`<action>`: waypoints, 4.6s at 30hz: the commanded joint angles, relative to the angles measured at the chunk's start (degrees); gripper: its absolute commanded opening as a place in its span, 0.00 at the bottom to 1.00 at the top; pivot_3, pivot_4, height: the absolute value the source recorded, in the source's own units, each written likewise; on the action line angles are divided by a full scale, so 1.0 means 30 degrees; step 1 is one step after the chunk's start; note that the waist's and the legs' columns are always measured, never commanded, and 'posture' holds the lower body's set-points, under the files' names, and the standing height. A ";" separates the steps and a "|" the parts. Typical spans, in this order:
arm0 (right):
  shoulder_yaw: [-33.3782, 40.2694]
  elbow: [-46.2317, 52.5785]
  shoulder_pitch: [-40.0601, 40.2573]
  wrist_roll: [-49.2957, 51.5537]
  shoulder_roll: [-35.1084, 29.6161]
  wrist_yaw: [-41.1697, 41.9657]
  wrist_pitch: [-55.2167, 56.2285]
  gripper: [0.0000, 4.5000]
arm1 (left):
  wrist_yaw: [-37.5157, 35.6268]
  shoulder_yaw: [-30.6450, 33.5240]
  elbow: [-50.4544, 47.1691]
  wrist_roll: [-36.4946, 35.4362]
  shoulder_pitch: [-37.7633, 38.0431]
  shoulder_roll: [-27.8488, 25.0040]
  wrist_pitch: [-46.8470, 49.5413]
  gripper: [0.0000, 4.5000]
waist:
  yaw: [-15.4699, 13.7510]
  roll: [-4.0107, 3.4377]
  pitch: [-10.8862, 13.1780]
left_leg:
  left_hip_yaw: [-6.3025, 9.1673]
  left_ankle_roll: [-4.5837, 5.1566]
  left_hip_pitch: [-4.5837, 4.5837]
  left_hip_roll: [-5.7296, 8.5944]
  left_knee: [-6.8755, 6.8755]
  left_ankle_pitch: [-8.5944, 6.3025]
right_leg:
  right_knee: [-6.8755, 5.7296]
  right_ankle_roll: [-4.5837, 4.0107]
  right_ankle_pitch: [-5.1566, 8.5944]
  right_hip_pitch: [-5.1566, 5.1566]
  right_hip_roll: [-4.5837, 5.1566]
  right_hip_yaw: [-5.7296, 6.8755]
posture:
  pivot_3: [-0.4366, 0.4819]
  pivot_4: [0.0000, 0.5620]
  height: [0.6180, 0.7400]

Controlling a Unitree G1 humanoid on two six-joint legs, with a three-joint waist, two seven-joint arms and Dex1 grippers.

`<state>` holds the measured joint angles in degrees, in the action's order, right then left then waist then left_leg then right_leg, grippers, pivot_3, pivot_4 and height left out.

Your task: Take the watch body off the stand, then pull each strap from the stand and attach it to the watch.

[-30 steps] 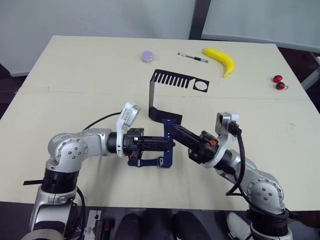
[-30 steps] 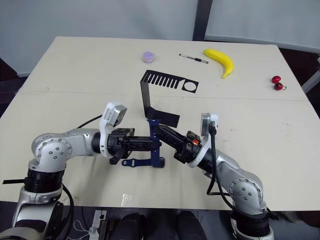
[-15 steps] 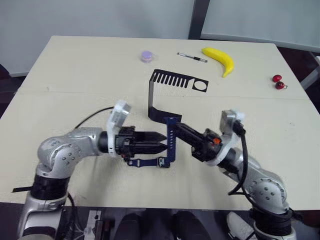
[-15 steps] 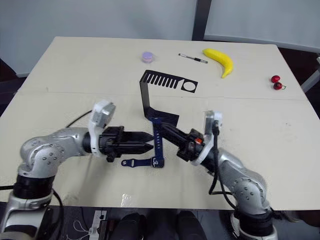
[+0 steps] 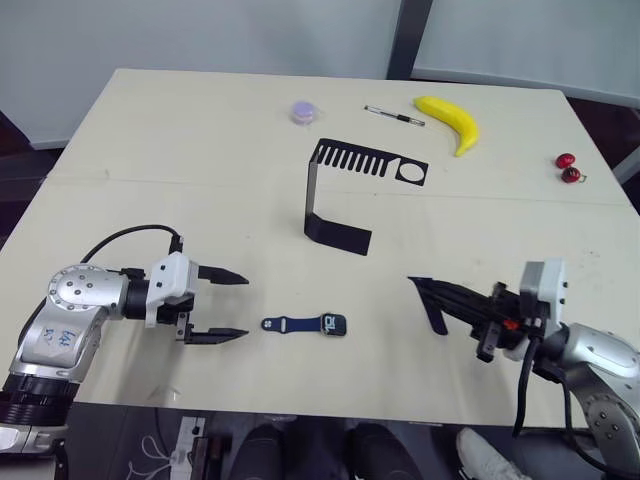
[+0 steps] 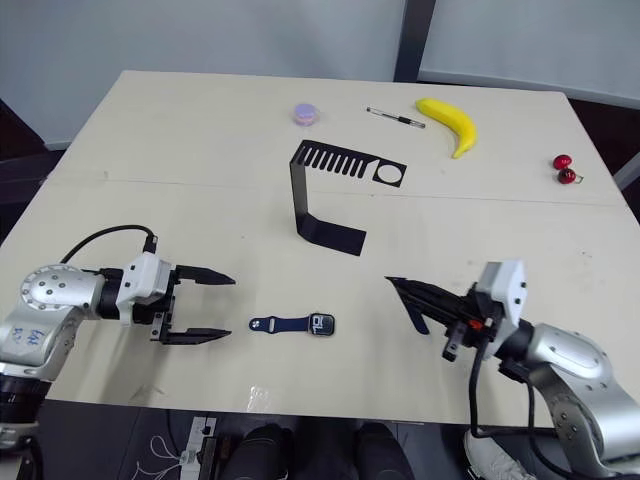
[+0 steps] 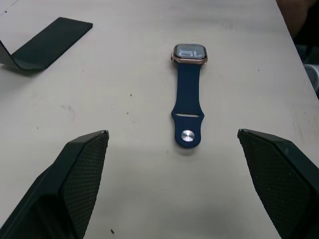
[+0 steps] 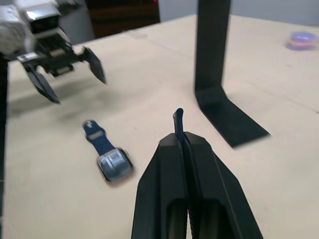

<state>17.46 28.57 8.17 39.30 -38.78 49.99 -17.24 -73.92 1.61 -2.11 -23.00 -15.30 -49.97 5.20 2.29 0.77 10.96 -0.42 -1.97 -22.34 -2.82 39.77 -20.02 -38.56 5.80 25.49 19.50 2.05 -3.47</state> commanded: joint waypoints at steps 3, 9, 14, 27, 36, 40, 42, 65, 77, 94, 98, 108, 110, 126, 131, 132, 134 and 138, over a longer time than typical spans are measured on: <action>0.0350 0.0750 0.0701 -0.0379 0.0116 0.0508 0.1087 0.00 | 0.1225 -0.1649 -0.2507 0.0702 -0.0490 0.1297 0.1077 0.99 | -0.0144 0.0000 0.0000 | -0.0001 0.0000 0.0009 0.0002 0.0011 0.0000 | 0.0001 0.0001 0.0000 -0.0011 0.0005 0.0002 | 0.48 0.27 1.00; -0.0881 0.1470 0.0256 -0.0390 0.0447 0.0044 0.0832 0.00 | 0.3003 -0.5103 -0.2786 0.3770 -0.2700 0.3609 0.2081 0.99 | -0.0198 0.0001 -0.0001 | -0.0005 0.0000 0.0007 -0.0001 0.0040 0.0000 | -0.0025 0.0001 0.0000 -0.0002 -0.0030 -0.0006 | 0.48 0.27 1.00; -0.1377 0.1955 0.0142 -0.0239 0.0448 -0.0145 0.0395 0.00 | 0.4189 -0.7013 -0.2584 0.5438 -0.3403 0.5172 0.3251 0.99 | -0.0179 0.0001 -0.0001 | -0.0010 0.0002 -0.0001 -0.0004 0.0057 -0.0001 | -0.0070 0.0003 -0.0001 -0.0004 -0.0051 -0.0007 | 0.48 0.27 1.00; -0.1701 0.2294 -0.0165 -0.0172 0.0554 -0.0552 -0.0304 0.00 | 0.4840 -0.7385 -0.2646 0.5720 -0.3335 0.5947 0.4886 0.99 | -0.0214 0.0002 -0.0002 | 0.0005 0.0002 0.0008 -0.0024 0.0075 -0.0001 | -0.0105 0.0002 -0.0001 -0.0004 -0.0075 -0.0022 | 0.48 0.27 1.00; -0.2005 0.2417 -0.0375 -0.0245 0.0733 -0.0804 -0.0485 0.00 | 0.4587 -0.8117 -0.2494 0.6225 -0.3633 0.6016 0.5026 0.99 | -0.0238 0.0006 -0.0005 | 0.0008 0.0002 0.0006 -0.0013 0.0080 -0.0001 | -0.0110 0.0002 -0.0001 -0.0010 -0.0065 -0.0015 | 0.48 0.27 1.00; -0.2156 0.2456 -0.0392 -0.0364 0.0833 -0.0852 -0.0477 0.00 | 0.4614 -0.8377 -0.2257 0.6429 -0.3725 0.6199 0.4975 0.99 | -0.0252 0.0007 -0.0006 | 0.0011 0.0002 0.0007 -0.0006 0.0082 -0.0001 | -0.0115 0.0002 -0.0001 -0.0011 -0.0056 -0.0010 | 0.48 0.27 1.00; -0.2237 0.2479 -0.0401 -0.0390 0.0836 -0.0848 -0.0467 0.00 | 0.4636 -0.8494 -0.2136 0.6556 -0.3733 0.6323 0.4976 0.99 | -0.0272 0.0008 -0.0008 | 0.0013 0.0003 0.0006 0.0000 0.0082 -0.0001 | -0.0115 0.0002 -0.0001 -0.0014 -0.0049 -0.0006 | 0.48 0.27 1.00; -0.2261 0.2924 -0.0586 -0.1861 0.0728 -0.0749 0.0951 0.00 | 0.4244 -0.5958 -0.2197 0.2218 -0.3863 0.7541 0.9012 0.35 | -0.0246 0.0015 -0.0052 | 0.0032 0.0003 0.0040 0.0011 0.0088 -0.0001 | -0.0136 0.0002 -0.0001 -0.0051 -0.0029 0.0011 | 0.48 0.27 1.00; -0.2218 0.3433 -0.1569 -0.5998 0.0040 -0.0461 0.5804 0.00 | 0.5236 0.1422 -0.2121 -0.8806 -0.7159 0.6745 2.1870 0.35 | -0.0246 0.0017 -0.0050 | 0.0064 0.0002 0.0005 0.0009 0.0097 -0.0001 | -0.0167 0.0003 -0.0001 -0.0007 -0.0082 0.0005 | 0.48 0.27 1.00; -0.4121 0.2101 -0.3769 -0.8378 0.0019 -0.0793 0.8033 0.00 | 0.8542 0.2523 -0.0764 -1.1503 -0.8696 0.8378 2.5783 0.35 | -0.0169 0.0017 -0.0050 | 0.0091 0.0003 0.0004 0.0018 0.0127 -0.0001 | -0.0215 0.0005 -0.0002 0.0006 -0.0096 0.0008 | 0.48 0.27 1.00; -0.4366 0.1966 -0.3938 -0.8506 0.0085 -0.0811 0.8181 0.00 | 0.8704 0.2216 -0.0966 -1.1584 -0.8606 0.8331 2.5677 0.35 | -0.0175 0.0017 -0.0050 | 0.0100 0.0003 0.0003 0.0020 0.0126 -0.0001 | -0.0217 0.0005 -0.0002 0.0006 -0.0089 0.0008 | 0.48 0.27 1.00; -0.4958 0.1594 -0.4423 -0.8659 0.0211 -0.0862 0.8055 0.00 | 0.8970 0.1719 -0.1507 -1.1607 -0.8277 0.8411 2.5465 0.35 | -0.0163 0.0017 -0.0050 | 0.0102 0.0003 0.0004 0.0019 0.0127 -0.0001 | -0.0219 0.0005 -0.0002 0.0005 -0.0094 0.0008 | 0.48 0.27 1.00; -0.4951 0.1564 -0.4448 -0.8608 0.0226 -0.0829 0.8081 0.00 | 0.8891 0.1511 -0.1711 -1.1500 -0.8143 0.8226 2.5343 0.35 | -0.0160 0.0018 -0.0050 | 0.0103 0.0003 0.0004 0.0019 0.0126 -0.0001 | -0.0219 0.0005 -0.0002 0.0006 -0.0091 0.0008 | 0.48 0.27 1.00; -0.5161 0.0766 -0.4834 -0.8636 0.0097 -0.0565 0.8790 0.00 | 0.9236 0.1450 -0.1681 -1.1378 -0.8053 0.8172 2.4765 0.35 | -0.0159 0.0017 -0.0050 | 0.0110 0.0003 0.0003 0.0017 0.0127 -0.0001 | -0.0222 0.0005 -0.0002 0.0006 -0.0092 0.0009 | 0.48 0.27 1.00; -0.5306 0.0770 -0.4906 -0.8668 0.0179 -0.0619 0.8822 0.00 | 0.9447 0.1381 -0.1681 -1.1305 -0.8018 0.8245 2.4646 0.35 | -0.0157 0.0017 -0.0050 | 0.0109 0.0003 0.0004 0.0015 0.0127 -0.0001 | -0.0222 0.0005 -0.0002 0.0006 -0.0093 0.0008 | 0.48 0.27 1.00; -0.5329 0.0759 -0.4914 -0.8673 0.0188 -0.0627 0.8829 0.00 | 0.9495 0.1362 -0.1695 -1.1297 -0.8005 0.8268 2.4620 0.35 | -0.0158 0.0017 -0.0050 | 0.0110 0.0003 0.0004 0.0015 0.0128 -0.0001 | -0.0222 0.0005 -0.0002 0.0006 -0.0092 0.0009 | 0.48 0.27 1.00; -0.5378 0.0706 -0.4951 -0.8684 0.0182 -0.0625 0.8861 0.00 | 0.9572 0.1331 -0.1680 -1.1263 -0.8004 0.8285 2.4571 0.35 | -0.0160 0.0017 -0.0050 | 0.0110 0.0003 0.0004 0.0015 0.0127 -0.0001 | -0.0222 0.0005 -0.0002 0.0006 -0.0092 0.0010 | 0.48 0.27 1.00; -0.5424 0.0638 -0.5004 -0.8682 0.0156 -0.0699 0.8930 0.00 | 0.9661 0.1247 -0.1719 -1.1267 -0.7952 0.8250 2.4480 0.35 | -0.0158 0.0017 -0.0050 | 0.0112 0.0003 0.0003 0.0016 0.0129 -0.0001 | -0.0223 0.0004 -0.0002 0.0006 -0.0092 0.0009 | 0.48 0.27 1.00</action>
<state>0.46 29.40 -6.35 12.76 -38.35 48.14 8.56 -44.88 5.50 -5.94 -56.15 -39.46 -25.09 79.34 1.81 0.83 10.81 -0.08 -1.96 -22.33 -2.77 40.15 -20.03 -39.24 5.81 25.48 19.52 1.77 -3.44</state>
